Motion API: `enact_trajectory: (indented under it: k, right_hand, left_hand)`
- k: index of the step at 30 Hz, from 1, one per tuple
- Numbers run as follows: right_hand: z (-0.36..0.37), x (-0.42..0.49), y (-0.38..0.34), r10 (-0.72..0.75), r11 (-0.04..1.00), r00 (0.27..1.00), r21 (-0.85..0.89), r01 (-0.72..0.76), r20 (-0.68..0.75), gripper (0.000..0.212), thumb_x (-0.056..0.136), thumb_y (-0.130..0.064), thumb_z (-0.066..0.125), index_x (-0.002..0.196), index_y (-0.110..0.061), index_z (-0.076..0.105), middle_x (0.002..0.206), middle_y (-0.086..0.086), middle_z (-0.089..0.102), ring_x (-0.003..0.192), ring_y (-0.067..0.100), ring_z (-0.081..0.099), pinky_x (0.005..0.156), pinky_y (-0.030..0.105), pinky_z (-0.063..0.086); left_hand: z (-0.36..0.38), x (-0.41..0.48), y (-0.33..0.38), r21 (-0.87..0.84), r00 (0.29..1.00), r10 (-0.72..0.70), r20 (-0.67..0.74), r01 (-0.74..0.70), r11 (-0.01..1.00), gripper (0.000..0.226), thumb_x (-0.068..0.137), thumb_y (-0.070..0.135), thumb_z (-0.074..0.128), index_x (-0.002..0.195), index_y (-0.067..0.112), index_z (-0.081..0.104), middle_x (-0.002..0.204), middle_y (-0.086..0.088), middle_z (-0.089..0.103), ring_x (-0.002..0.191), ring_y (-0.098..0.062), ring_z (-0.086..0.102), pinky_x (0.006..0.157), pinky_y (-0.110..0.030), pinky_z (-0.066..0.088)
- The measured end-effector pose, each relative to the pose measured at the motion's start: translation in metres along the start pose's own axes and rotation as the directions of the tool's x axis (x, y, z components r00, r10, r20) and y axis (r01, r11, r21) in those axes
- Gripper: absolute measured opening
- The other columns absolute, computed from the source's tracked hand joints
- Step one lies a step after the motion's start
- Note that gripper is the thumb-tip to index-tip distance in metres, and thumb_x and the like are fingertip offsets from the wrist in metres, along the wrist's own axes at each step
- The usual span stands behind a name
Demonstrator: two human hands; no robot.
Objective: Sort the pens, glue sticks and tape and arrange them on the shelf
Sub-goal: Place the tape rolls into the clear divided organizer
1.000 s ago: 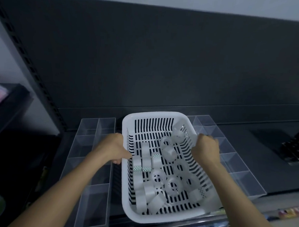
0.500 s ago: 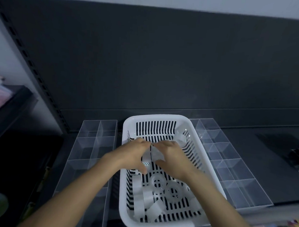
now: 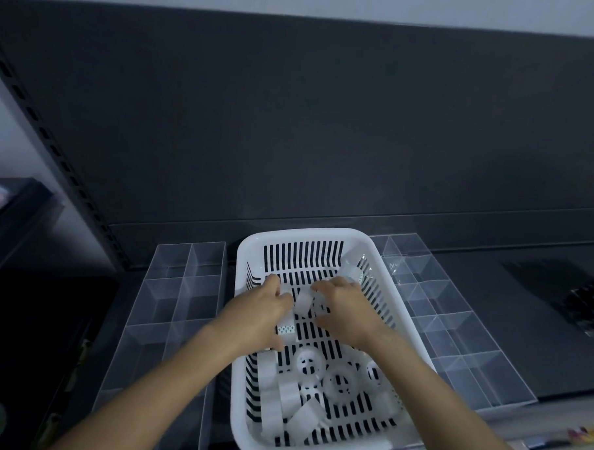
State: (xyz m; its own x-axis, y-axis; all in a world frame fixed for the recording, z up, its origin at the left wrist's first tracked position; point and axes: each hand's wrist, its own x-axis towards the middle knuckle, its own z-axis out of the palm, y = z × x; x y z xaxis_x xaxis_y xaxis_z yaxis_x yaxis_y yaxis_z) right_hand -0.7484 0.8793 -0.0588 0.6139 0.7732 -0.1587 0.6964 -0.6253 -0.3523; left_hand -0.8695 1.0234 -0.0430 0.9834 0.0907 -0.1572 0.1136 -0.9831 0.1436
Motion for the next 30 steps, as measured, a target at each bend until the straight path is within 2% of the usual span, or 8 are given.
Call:
enact_trajectory:
  k: [3,6,12,14,19,23,26,30]
  right_hand:
    - [0.004,0.003,0.0,0.012,0.999,1.0,0.041,-0.012,-0.012,0.051,0.083,-0.019,0.066,0.131,-0.015,0.049,0.119,0.01,0.053,0.114,0.032,0.046,0.096,0.036,0.041]
    - [0.005,0.007,0.001,0.033,0.998,0.999,0.054,-0.033,-0.016,0.042,0.082,-0.015,0.066,0.122,-0.011,0.055,0.109,0.011,0.056,0.104,0.031,0.053,0.086,0.032,0.046]
    - [0.005,0.013,-0.002,-0.049,0.999,0.997,-0.014,0.05,0.06,0.065,0.077,-0.026,0.071,0.136,-0.023,0.043,0.132,0.005,0.047,0.12,0.03,0.042,0.102,0.043,0.037]
    - [0.008,0.017,-0.004,-0.07,0.995,0.996,-0.067,0.073,0.05,0.062,0.076,-0.026,0.069,0.132,-0.026,0.044,0.129,0.002,0.051,0.119,0.029,0.042,0.099,0.046,0.039]
    - [0.007,0.02,-0.005,-0.062,0.989,0.996,-0.131,0.071,0.071,0.043,0.073,-0.015,0.058,0.114,-0.026,0.047,0.094,-0.003,0.049,0.102,0.027,0.047,0.09,0.044,0.045]
    - [0.002,0.016,-0.012,-0.054,0.981,0.993,-0.181,0.073,0.109,0.061,0.078,-0.023,0.067,0.132,-0.019,0.039,0.117,0.005,0.05,0.114,0.027,0.041,0.097,0.045,0.041]
    - [0.002,0.015,-0.017,-0.09,0.973,0.991,-0.203,0.108,0.097,0.054,0.079,-0.008,0.06,0.129,-0.017,0.042,0.115,0.006,0.052,0.111,0.027,0.043,0.094,0.041,0.043]
    - [-0.004,0.019,-0.024,-0.109,0.994,0.992,0.021,0.108,0.065,0.052,0.08,-0.006,0.057,0.131,-0.015,0.049,0.117,0.006,0.058,0.109,0.026,0.054,0.088,0.031,0.047]
  left_hand:
    - [0.003,0.003,0.003,0.028,1.0,0.015,0.022,-0.016,0.999,0.041,0.08,0.034,0.072,0.11,0.012,0.054,0.105,-0.002,0.04,0.09,-0.016,0.045,0.072,-0.03,0.045]
    - [0.003,0.007,-0.001,-0.031,0.997,0.028,0.067,-0.026,0.999,0.034,0.084,0.027,0.068,0.111,0.01,0.057,0.102,0.0,0.046,0.093,-0.016,0.049,0.079,-0.032,0.049]
    - [0.0,0.008,-0.002,-0.01,0.993,0.056,0.101,-0.055,0.998,0.027,0.084,0.022,0.068,0.106,0.012,0.056,0.099,-0.001,0.052,0.087,-0.018,0.055,0.069,-0.03,0.047]
    - [-0.001,0.006,-0.002,-0.069,0.995,0.052,0.08,-0.046,0.997,0.025,0.083,0.024,0.067,0.103,0.013,0.058,0.096,0.002,0.051,0.087,-0.017,0.055,0.073,-0.032,0.049]
    - [-0.016,-0.005,-0.008,-0.266,0.999,0.007,-0.046,-0.019,0.964,0.022,0.082,0.023,0.066,0.101,0.019,0.059,0.095,0.007,0.051,0.087,-0.011,0.052,0.076,-0.028,0.049]
    - [-0.03,-0.017,-0.018,-0.399,0.987,-0.085,-0.135,0.024,0.917,0.039,0.078,0.024,0.07,0.115,0.026,0.058,0.104,0.011,0.054,0.093,-0.004,0.053,0.082,-0.024,0.048]
    - [-0.035,-0.024,-0.023,-0.461,0.973,-0.14,-0.184,0.04,0.887,0.044,0.075,0.021,0.073,0.116,0.028,0.06,0.105,0.013,0.056,0.093,-0.003,0.055,0.083,-0.024,0.049]
    - [-0.035,-0.031,-0.029,-0.504,0.945,-0.193,-0.263,0.036,0.863,0.049,0.074,0.023,0.075,0.12,0.03,0.059,0.109,0.017,0.055,0.097,0.0,0.053,0.08,-0.011,0.042]
